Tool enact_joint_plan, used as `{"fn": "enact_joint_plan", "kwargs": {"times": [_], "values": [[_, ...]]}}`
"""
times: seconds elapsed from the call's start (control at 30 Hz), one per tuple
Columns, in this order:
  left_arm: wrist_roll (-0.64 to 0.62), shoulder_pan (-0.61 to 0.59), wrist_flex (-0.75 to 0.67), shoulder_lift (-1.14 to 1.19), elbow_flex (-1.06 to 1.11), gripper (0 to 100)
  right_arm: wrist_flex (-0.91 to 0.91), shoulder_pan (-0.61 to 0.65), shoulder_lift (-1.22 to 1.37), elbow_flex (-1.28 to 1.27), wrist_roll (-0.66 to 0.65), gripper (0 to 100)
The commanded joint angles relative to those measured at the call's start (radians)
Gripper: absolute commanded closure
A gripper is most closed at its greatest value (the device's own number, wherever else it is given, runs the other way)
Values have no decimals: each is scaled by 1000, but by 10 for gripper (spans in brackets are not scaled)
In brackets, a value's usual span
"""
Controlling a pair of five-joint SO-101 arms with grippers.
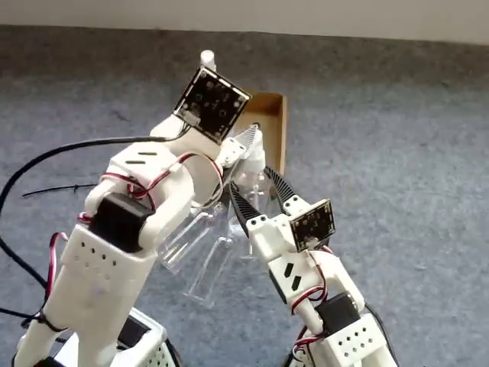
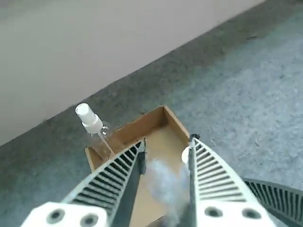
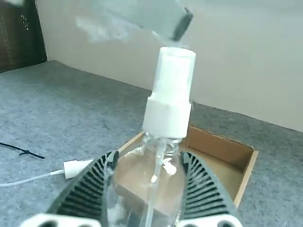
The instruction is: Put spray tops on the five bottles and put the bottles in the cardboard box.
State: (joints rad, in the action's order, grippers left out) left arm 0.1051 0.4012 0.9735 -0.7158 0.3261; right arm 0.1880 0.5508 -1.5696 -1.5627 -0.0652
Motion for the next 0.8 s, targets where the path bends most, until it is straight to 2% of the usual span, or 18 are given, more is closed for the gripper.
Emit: {"fn": "enact_joint_plan", "kwargs": {"times": [0.0,0.27,0.63,0.77], "values": [[9,-4,-26,16,5,861,5,-12,-15,64,9,994],[9,119,20,16,5,861,7,-12,-15,64,9,994],[9,24,18,15,25,861,8,-12,-15,64,9,994],[9,-16,20,19,44,894,8,-13,-15,64,9,994]]}}
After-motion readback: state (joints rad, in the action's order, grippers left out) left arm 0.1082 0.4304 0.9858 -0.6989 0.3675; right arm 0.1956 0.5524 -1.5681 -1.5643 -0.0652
